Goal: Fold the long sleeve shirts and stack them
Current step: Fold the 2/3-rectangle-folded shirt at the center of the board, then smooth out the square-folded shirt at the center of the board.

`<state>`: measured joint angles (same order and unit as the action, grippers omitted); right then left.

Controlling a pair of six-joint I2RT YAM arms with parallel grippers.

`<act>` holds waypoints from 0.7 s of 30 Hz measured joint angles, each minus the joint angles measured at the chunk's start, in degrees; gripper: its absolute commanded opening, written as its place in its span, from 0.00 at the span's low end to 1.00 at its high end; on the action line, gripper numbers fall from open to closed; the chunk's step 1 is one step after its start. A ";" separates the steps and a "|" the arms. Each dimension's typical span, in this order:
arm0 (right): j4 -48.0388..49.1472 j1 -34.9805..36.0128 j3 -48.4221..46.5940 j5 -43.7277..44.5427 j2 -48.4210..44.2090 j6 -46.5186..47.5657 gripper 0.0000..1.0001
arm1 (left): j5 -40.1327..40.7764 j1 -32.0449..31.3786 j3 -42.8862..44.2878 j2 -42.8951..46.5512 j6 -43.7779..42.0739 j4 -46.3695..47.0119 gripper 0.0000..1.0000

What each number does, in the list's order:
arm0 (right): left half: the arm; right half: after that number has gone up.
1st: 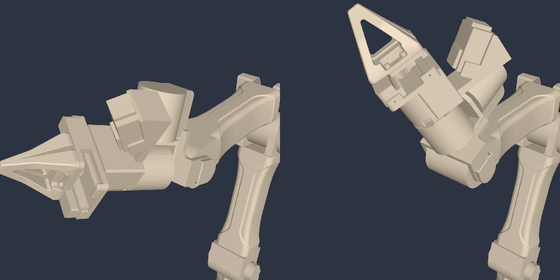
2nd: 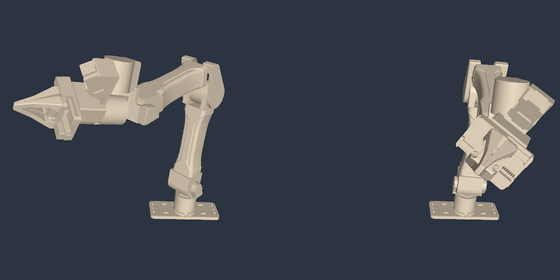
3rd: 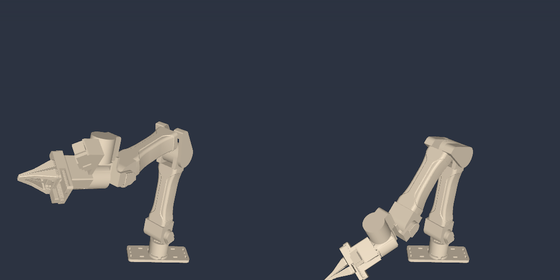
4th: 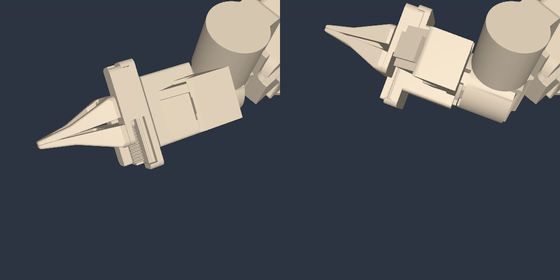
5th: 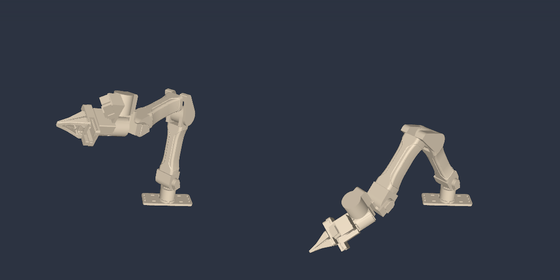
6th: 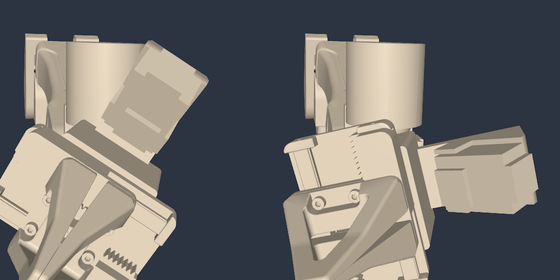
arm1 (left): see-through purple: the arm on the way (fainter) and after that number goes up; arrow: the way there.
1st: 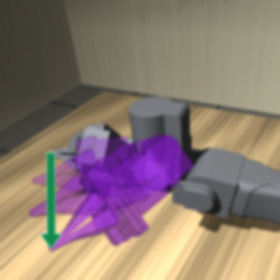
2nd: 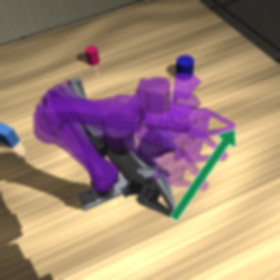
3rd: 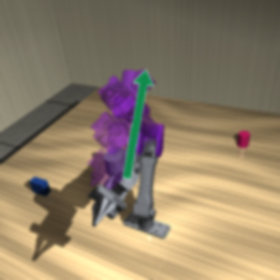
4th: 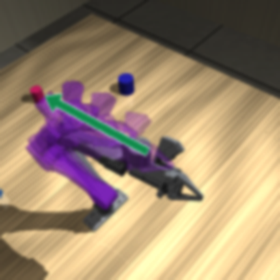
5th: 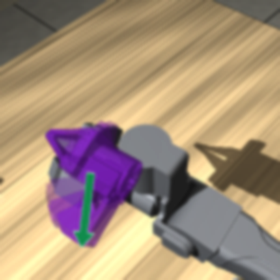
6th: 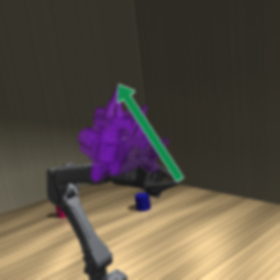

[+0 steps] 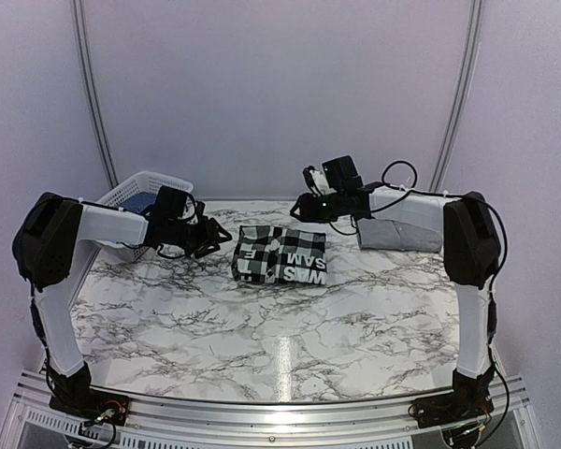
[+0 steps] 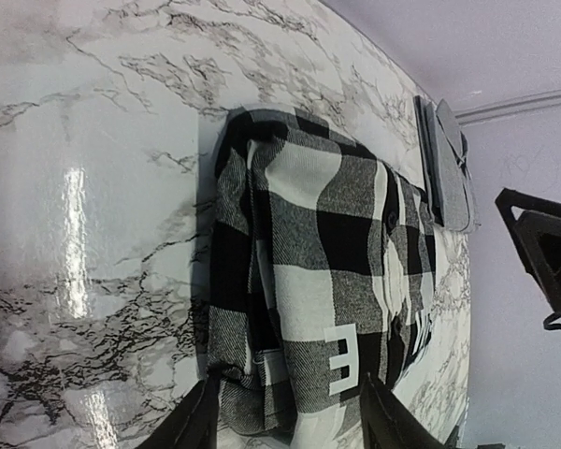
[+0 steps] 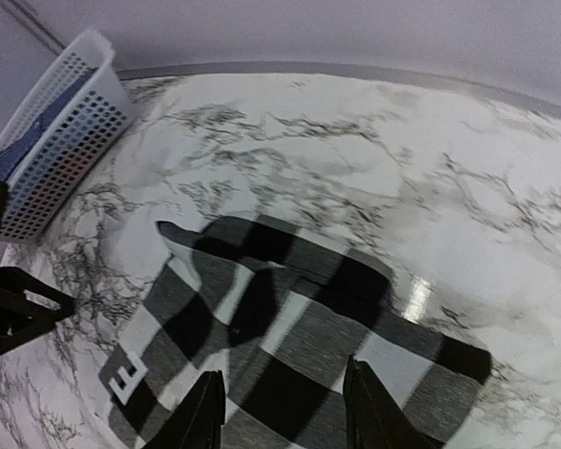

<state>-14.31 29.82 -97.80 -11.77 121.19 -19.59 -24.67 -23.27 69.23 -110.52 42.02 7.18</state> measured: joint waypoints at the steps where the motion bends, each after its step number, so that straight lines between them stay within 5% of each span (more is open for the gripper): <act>1: 1.09 1.07 -2.25 -0.90 1.09 0.20 0.30 | -0.33 -0.28 -0.42 -0.04 -0.09 0.33 0.47; 11: 8.41 3.76 -12.87 -6.47 14.08 -2.75 0.22 | -0.76 -4.15 9.97 -8.74 0.61 2.71 0.29; 21: 9.70 2.60 -18.86 -11.96 25.99 -7.02 0.31 | 1.79 -4.90 5.90 -9.01 1.51 3.39 0.42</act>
<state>-4.60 32.42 -116.66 -23.73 147.17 -26.61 -22.87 -28.16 75.13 -119.52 43.53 10.57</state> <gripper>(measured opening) 0.280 0.387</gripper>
